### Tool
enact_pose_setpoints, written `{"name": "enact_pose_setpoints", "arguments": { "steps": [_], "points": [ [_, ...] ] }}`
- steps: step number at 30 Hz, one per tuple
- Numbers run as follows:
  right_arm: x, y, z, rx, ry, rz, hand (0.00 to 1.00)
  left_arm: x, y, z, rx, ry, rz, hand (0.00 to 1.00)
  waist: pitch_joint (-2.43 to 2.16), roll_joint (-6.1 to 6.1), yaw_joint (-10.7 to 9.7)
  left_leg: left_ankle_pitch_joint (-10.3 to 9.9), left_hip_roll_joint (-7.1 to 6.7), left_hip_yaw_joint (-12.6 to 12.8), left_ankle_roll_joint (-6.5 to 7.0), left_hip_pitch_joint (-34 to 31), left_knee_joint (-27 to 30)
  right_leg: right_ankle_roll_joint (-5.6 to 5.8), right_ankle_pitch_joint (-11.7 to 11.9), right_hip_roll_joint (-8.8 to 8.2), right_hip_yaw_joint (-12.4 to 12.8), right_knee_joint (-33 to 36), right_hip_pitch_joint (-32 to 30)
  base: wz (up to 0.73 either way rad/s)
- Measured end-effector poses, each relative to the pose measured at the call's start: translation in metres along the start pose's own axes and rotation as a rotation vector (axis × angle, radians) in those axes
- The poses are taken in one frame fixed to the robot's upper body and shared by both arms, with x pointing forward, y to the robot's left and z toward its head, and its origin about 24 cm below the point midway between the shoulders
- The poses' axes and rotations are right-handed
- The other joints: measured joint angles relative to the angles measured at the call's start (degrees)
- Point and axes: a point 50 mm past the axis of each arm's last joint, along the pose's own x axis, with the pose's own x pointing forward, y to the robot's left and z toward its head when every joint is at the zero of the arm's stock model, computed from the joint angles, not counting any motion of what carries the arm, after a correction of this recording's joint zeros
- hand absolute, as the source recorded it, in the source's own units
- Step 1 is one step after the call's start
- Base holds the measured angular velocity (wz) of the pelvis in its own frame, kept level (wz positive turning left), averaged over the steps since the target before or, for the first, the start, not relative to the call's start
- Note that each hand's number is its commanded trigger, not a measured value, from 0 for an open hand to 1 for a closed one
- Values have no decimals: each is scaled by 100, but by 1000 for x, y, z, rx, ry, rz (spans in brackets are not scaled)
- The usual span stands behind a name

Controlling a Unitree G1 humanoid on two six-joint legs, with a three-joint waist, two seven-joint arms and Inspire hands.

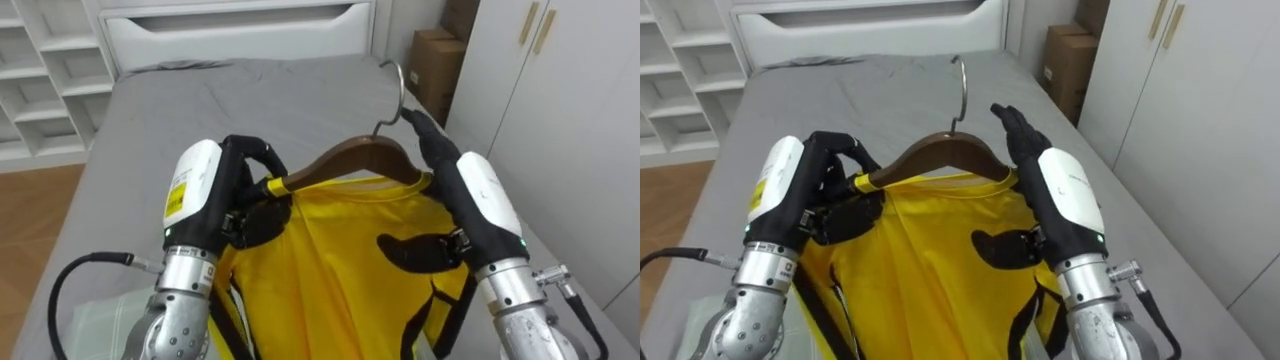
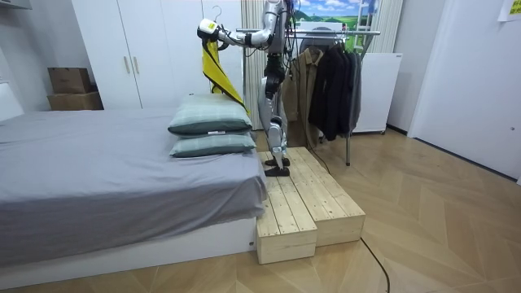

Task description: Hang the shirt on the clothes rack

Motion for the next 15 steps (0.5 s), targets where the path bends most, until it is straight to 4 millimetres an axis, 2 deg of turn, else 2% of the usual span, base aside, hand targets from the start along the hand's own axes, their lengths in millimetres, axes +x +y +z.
{"name": "enact_pose_setpoints", "arguments": {
  "steps": [15],
  "points": [
    [-2,3,-4,-206,-21,1,0,1,2,-2,-27,17,-9,100,-8,24,-21,-1,7,8,-1,-25,55,0,1,1,7,107,-56,0]
  ]
}}
